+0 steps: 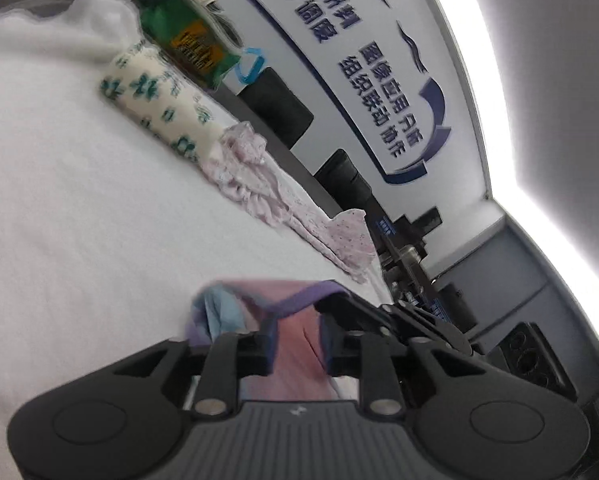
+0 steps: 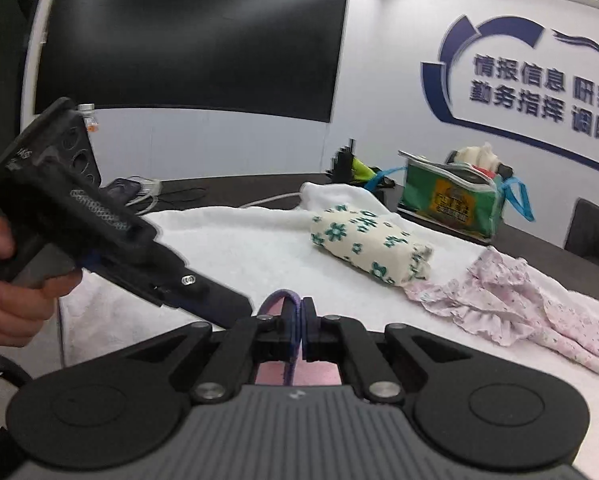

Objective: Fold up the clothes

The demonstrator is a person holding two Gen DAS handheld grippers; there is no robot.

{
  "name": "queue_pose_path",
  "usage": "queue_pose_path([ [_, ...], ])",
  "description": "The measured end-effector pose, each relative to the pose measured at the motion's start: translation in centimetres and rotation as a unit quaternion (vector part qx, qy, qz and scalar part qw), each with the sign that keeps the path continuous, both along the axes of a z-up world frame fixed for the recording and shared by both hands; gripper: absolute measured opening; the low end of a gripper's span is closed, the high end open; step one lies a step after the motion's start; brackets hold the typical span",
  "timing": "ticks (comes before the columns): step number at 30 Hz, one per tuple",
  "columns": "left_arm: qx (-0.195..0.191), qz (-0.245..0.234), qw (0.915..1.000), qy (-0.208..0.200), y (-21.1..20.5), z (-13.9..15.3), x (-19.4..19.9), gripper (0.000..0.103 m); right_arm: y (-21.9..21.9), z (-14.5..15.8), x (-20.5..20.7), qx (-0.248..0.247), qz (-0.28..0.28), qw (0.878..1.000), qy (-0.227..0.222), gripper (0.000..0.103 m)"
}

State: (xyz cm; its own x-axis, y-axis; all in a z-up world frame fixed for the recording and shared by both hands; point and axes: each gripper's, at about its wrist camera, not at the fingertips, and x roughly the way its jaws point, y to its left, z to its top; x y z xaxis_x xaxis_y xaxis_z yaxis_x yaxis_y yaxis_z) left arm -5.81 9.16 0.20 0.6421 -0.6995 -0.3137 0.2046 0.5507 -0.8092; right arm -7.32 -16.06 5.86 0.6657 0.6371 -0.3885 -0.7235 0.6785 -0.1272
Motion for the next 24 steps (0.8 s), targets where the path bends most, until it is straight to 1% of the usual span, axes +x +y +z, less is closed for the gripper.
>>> queue_pose_path([
  [2,-0.025,0.021,0.9991,0.027,0.7,-1.1,0.4,0.030,-0.1,0.0,-0.9,-0.009,0.025,1.000,-0.001,0.002],
  [4,-0.042,0.037,0.9979,0.033,1.6,-1.5,0.8,0.030,0.2,-0.9,-1.7,-0.035,0.040,0.999,0.009,0.002],
  [5,-0.046,0.042,0.9976,0.030,2.0,-1.4,1.0,0.030,0.3,-1.5,-2.2,-0.049,0.047,0.998,0.015,0.002],
  [8,-0.037,0.051,0.9978,0.021,2.0,-0.6,1.7,0.032,1.2,-3.2,-3.3,-0.091,0.055,0.994,0.014,0.002],
  [9,-0.028,0.052,0.9981,0.017,1.7,-0.3,2.0,0.033,1.5,-3.7,-3.7,-0.104,0.056,0.993,0.012,0.002],
  [10,-0.001,0.054,0.9984,0.015,1.1,0.1,2.2,0.034,1.7,-3.9,-3.8,-0.107,0.058,0.993,0.011,0.002],
  [11,0.032,0.056,0.9978,0.013,0.2,0.5,2.3,0.033,1.7,-4.0,-3.9,-0.107,0.059,0.992,0.012,0.002],
  [12,0.066,0.059,0.9960,0.011,-0.6,0.8,2.4,0.032,1.6,-3.9,-3.9,-0.105,0.056,0.993,0.014,0.003],
  [13,0.100,0.057,0.9933,0.002,-1.4,1.0,2.3,0.030,1.6,-3.9,-3.9,-0.103,0.054,0.993,0.015,0.003],
  [14,0.128,0.057,0.9901,-0.005,-2.2,0.9,2.1,0.020,1.2,-3.7,-3.9,-0.099,0.054,0.993,0.016,0.005],
  [15,0.138,0.056,0.9888,-0.005,-2.5,0.5,1.9,0.016,0.8,-3.5,-4.1,-0.095,0.055,0.994,0.017,0.006],
  [16,0.142,0.055,0.9883,-0.001,-2.6,-0.1,1.7,0.015,0.5,-3.3,-4.2,-0.091,0.056,0.994,0.019,0.007],
  [17,0.140,0.057,0.9885,0.003,-2.6,-0.5,1.6,0.015,-0.3,-2.8,-4.3,-0.075,0.062,0.995,0.020,0.010],
  [18,0.135,0.060,0.9889,0.008,-2.4,-1.0,1.6,0.015,-1.2,-2.2,-4.4,-0.050,0.058,0.997,0.021,0.017],
  [19,0.130,0.064,0.9893,0.013,-2.3,-1.4,1.5,0.015,-2.2,-1.6,-4.0,-0.017,0.031,0.999,0.025,0.024],
  [20,0.130,0.067,0.9892,0.013,-2.3,-1.7,1.4,0.015,-2.9,-1.0,-3.3,0.012,-0.006,0.999,0.034,0.034],
  [21,0.130,0.069,0.9890,0.012,-2.4,-1.8,1.3,0.015,-3.3,-0.8,-2.3,0.033,-0.047,0.997,0.049,0.034],
  [22,0.131,0.072,0.9887,0.012,-2.5,-1.9,1.2,0.014,-3.7,-0.7,-1.2,0.054,-0.089,0.992,0.065,0.034],
  [23,0.138,0.075,0.9876,0.007,-2.7,-1.9,1.1,0.013,-3.7,-0.8,-0.2,0.060,-0.121,0.988,0.074,0.034],
  [24,0.148,0.078,0.9859,0.001,-2.9,-1.8,0.9,0.013,-3.4,-1.2,0.4,0.054,-0.143,0.985,0.081,0.034],
])
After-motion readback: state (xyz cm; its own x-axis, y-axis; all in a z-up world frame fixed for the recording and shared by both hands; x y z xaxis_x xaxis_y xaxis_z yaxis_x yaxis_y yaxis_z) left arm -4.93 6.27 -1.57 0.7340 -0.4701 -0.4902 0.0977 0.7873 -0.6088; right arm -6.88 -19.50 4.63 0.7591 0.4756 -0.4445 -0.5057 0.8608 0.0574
